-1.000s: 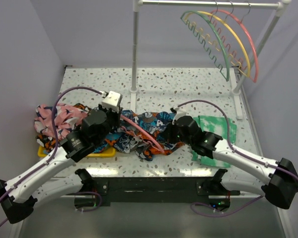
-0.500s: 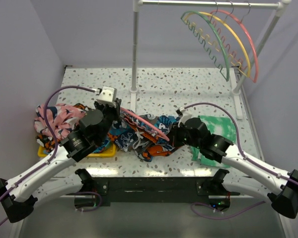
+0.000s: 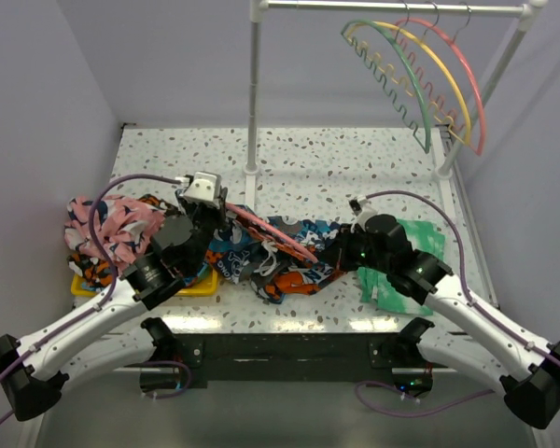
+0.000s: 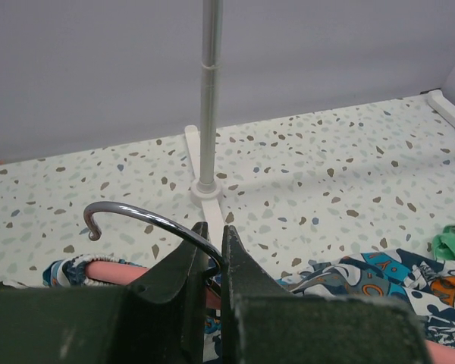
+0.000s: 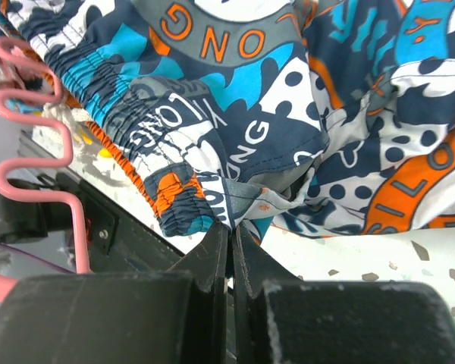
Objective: Place the shorts on the hanger
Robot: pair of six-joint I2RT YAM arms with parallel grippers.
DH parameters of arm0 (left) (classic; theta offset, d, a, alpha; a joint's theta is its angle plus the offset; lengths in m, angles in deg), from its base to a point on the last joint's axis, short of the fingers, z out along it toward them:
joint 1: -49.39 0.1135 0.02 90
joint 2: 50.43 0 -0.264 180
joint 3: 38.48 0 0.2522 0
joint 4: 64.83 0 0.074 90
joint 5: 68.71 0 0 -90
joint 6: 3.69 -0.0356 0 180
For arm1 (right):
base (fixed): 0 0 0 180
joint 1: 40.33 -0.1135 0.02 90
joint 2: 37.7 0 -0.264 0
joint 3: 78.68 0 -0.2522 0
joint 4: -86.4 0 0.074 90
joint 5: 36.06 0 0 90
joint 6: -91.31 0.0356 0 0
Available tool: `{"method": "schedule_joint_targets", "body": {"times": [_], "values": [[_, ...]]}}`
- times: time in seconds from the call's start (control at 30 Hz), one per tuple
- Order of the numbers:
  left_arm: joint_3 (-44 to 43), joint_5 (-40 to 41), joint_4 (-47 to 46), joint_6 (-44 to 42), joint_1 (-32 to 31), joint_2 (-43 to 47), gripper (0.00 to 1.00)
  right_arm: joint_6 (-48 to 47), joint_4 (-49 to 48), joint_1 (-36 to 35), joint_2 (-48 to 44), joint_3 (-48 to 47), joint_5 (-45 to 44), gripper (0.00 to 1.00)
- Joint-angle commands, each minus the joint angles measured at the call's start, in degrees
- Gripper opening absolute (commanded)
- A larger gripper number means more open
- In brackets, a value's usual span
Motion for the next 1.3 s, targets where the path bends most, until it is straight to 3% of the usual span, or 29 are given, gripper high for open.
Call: {"method": "schedule_joint_targets", "body": {"times": [0.0, 0.8, 1.27], "values": [[0.8, 8.1, -9.4, -8.3, 1.1, 2.8, 0.0, -0.3, 7.8, 4.0, -1.4, -1.6, 4.0, 0.0], [0.5, 16.0, -10.1, -10.5, 1.0, 0.7, 0.0, 1.2, 11.6, 6.8, -4.9, -6.0, 7.6, 0.0], [1.9, 17.6, -11.1, -11.2, 1.0, 1.8, 0.0, 0.1, 16.4, 8.2, -4.7, -11.4, 4.3, 0.0]]}}
